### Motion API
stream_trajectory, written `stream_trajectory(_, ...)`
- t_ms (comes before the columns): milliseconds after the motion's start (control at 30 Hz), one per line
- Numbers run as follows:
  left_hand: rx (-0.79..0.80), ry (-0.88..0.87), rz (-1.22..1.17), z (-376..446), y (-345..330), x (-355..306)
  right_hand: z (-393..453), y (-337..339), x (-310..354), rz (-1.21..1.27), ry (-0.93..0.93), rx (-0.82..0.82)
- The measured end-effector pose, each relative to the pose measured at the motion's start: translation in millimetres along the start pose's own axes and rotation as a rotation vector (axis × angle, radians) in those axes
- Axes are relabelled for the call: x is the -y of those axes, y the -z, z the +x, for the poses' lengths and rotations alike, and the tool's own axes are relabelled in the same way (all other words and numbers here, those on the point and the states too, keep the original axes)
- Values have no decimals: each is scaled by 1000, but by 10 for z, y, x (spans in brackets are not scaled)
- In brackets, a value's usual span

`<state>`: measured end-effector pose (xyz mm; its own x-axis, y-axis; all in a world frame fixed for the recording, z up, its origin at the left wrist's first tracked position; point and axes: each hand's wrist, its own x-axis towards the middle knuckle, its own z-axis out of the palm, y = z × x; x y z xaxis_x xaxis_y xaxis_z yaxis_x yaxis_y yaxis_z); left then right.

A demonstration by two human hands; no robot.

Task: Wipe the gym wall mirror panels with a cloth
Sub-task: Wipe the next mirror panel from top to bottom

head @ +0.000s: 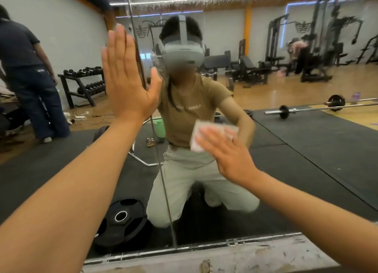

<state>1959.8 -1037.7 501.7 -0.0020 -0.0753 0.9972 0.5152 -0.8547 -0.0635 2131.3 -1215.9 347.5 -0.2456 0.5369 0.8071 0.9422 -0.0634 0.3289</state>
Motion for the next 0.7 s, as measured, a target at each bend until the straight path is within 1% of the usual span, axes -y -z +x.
stream_trajectory(67, 9, 2, 3, 0, 9, 4, 416, 63, 112, 51, -211, -188)
stream_trajectory(100, 13, 2, 2, 2, 13, 7, 501, 33, 182, 73, -268, -252)
stream_trajectory(133, 16, 1, 0, 9, 15, 9, 496, -37, 256, 88, -300, -289)
stream_trajectory(200, 15, -6, -11, 13, 13, 6, 244, -268, 436, 92, -314, -261)
stream_trajectory(267, 7, -13, -14, 11, 5, 9, -227, -549, 679, 52, -228, -128)
stream_trajectory(300, 1, -16, -13, 10, 1, 12, -508, -686, 806, 4, -133, -34)
stream_trajectory(333, -6, -17, -13, 10, -4, 14, -809, -820, 913, -65, -7, 84)
stream_trajectory(400, -13, -15, -8, 8, -9, 21, -1355, -1009, 1040, -231, 278, 376)
stream_trajectory(467, -12, -13, -5, 6, -4, 26, -1681, -1084, 1007, -351, 493, 638)
stream_trajectory(500, -12, -13, -7, 3, -2, 25, -1745, -1087, 966, -385, 545, 732)
stream_trajectory(533, -11, -13, -10, 1, -1, 22, -1757, -1077, 935, -398, 563, 779)
stream_trajectory(567, -12, -14, -16, 2, 0, 18, -1736, -1069, 917, -395, 571, 780)
stream_trajectory(600, -10, -13, -26, 0, 1, 14, -1689, -1060, 916, -385, 572, 748)
stream_trajectory(633, -8, -10, -35, -3, 2, 11, -1617, -1043, 918, -368, 555, 677)
stream_trajectory(700, -4, -5, -41, -1, 3, 12, -1341, -962, 904, -293, 433, 477)
